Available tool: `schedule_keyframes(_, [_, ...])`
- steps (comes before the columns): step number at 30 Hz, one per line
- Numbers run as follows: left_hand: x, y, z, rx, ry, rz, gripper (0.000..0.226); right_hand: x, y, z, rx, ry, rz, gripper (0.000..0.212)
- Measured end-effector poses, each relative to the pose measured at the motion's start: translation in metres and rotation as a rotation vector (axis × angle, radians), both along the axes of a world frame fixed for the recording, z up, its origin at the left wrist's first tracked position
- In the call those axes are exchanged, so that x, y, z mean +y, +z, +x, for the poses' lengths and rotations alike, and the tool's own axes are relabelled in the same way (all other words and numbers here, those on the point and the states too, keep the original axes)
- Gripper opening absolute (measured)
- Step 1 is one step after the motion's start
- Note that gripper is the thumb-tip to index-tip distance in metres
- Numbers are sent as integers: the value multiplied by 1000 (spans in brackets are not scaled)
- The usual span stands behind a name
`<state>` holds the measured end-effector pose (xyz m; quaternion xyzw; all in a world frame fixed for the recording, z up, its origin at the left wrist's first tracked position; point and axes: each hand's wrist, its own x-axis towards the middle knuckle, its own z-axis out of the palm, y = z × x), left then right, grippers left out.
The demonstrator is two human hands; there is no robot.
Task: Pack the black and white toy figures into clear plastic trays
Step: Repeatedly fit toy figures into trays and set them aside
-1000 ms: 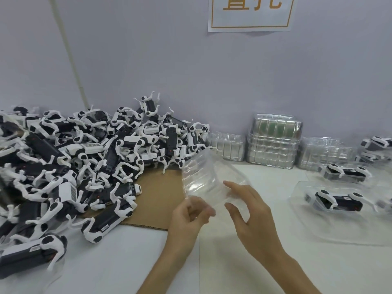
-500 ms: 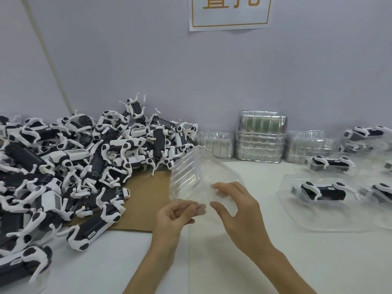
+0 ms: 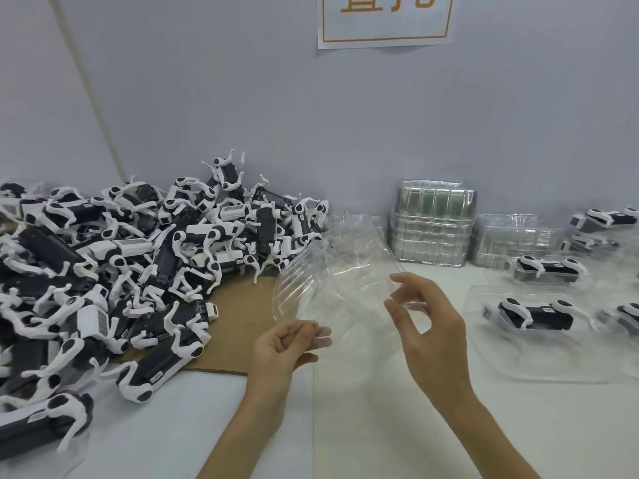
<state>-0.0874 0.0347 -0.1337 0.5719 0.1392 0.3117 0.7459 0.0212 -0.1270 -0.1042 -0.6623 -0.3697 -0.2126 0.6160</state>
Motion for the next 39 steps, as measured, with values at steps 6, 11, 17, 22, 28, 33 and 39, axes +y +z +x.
schedule_keyframes(6, [8,4,-2,-82,88,-163,17,-5,4,2,-117,-143,37,38])
schedule_keyframes(11, [28,16,-13,-294,184,-311,21,-9,4,6,-244,-257,-95,37])
schedule_keyframes(17, [52,24,-25,-533,137,-369,23,-11,0,5,-353,-94,-406,46])
schedule_keyframes(22, [57,22,-30,-494,75,-279,26,-8,-6,-4,-206,110,-816,33])
schedule_keyframes(28, [37,21,-22,-349,-19,-103,19,1,-3,-16,-377,-141,-333,31])
schedule_keyframes(33, [16,16,-17,-305,-250,8,9,7,-4,-24,-518,-179,-207,49])
schedule_keyframes(39, [9,8,-11,19,46,580,28,7,-8,-20,-518,-282,-131,15])
